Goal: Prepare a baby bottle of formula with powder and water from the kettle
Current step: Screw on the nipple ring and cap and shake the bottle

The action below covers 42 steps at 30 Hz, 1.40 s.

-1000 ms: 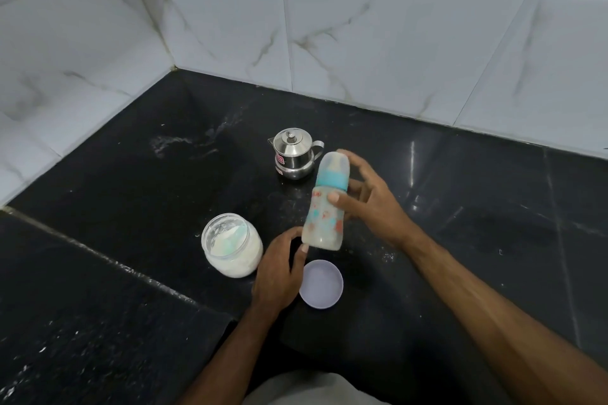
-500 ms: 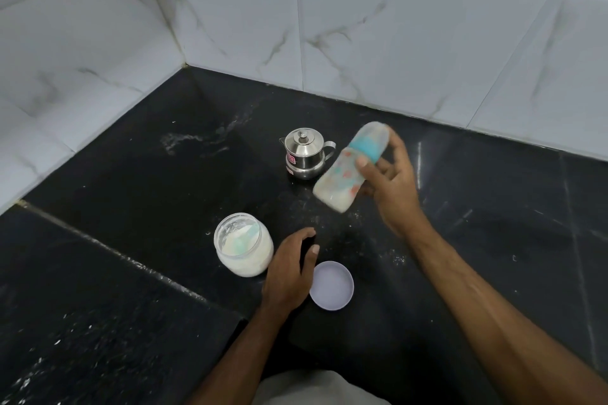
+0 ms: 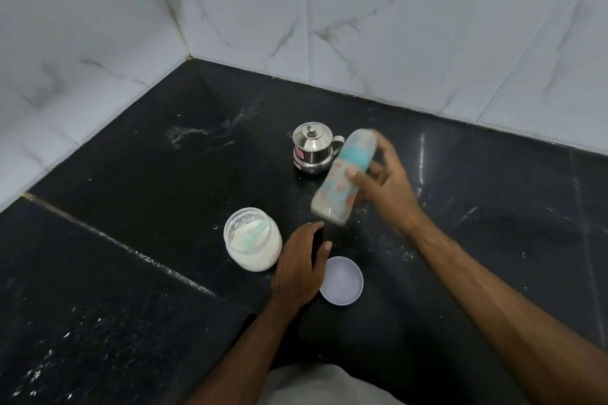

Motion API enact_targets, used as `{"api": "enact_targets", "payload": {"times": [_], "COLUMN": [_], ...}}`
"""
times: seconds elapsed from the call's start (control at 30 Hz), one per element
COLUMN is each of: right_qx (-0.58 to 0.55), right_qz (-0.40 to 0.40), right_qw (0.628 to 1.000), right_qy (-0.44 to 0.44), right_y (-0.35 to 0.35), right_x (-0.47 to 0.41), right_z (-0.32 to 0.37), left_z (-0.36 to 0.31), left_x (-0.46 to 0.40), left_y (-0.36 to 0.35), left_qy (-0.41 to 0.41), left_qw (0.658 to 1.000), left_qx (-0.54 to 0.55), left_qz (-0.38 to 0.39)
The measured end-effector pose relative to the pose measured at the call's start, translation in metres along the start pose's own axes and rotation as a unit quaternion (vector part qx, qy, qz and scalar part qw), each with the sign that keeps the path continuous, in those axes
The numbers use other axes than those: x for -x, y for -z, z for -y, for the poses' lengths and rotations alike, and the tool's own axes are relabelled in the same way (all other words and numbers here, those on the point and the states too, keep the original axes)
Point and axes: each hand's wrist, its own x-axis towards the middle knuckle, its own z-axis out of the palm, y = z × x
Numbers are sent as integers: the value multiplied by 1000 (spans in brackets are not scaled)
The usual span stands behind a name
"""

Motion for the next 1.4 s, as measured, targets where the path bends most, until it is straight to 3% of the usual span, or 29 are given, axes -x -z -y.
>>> {"api": "enact_targets", "payload": {"times": [0.07,0.1,0.23,0.27,0.4,0.57,0.6,0.73,0.77,0.9,0.93,1.1,1.23,1.3,1.4], "right_qx": [61,49,-75,-58,95,-22,-14,80,70,-85,-93,57,-92,-110,5], "right_qz": [77,64,-91,-83,90,-73,-66,102,91,-115,-124,68,-102,-125,6], "right_qw": [995,997,993,995,991,997,998,990,992,989,987,995,990,986,999], "right_qy": [-17,-5,30,23,-29,3,0,-60,-44,41,44,-55,12,27,-37], "right_y": [0,0,1,-1,-4,-7,-8,-7,-7,-8,-9,-17,-13,-13,-19], "right_x": [6,5,-2,1,18,9,10,18,16,-1,-1,21,9,9,23], "right_z": [-5,-4,-2,-4,-11,-4,-5,-2,1,14,12,-5,-1,-4,-8], "left_z": [-1,0,2,2,-2,3,2,1,2,5,5,3,5,6,6], "left_x": [0,0,1,1,-2,1,1,-1,0,1,2,2,2,2,2], "left_y": [1,0,-1,0,3,0,1,2,2,0,0,3,1,0,0], "left_qy": [-10,-12,-3,-7,-5,-15,-16,2,1,-20,-22,-1,-20,-20,-9], "left_qw": [1000,1000,1000,1000,1000,1000,1000,999,999,999,999,999,999,999,999], "left_qx": [-1,-2,-2,-1,22,17,20,34,32,28,28,38,35,38,41], "left_qz": [-6,-7,-2,-4,-8,0,-1,9,10,12,14,19,17,14,16]}}
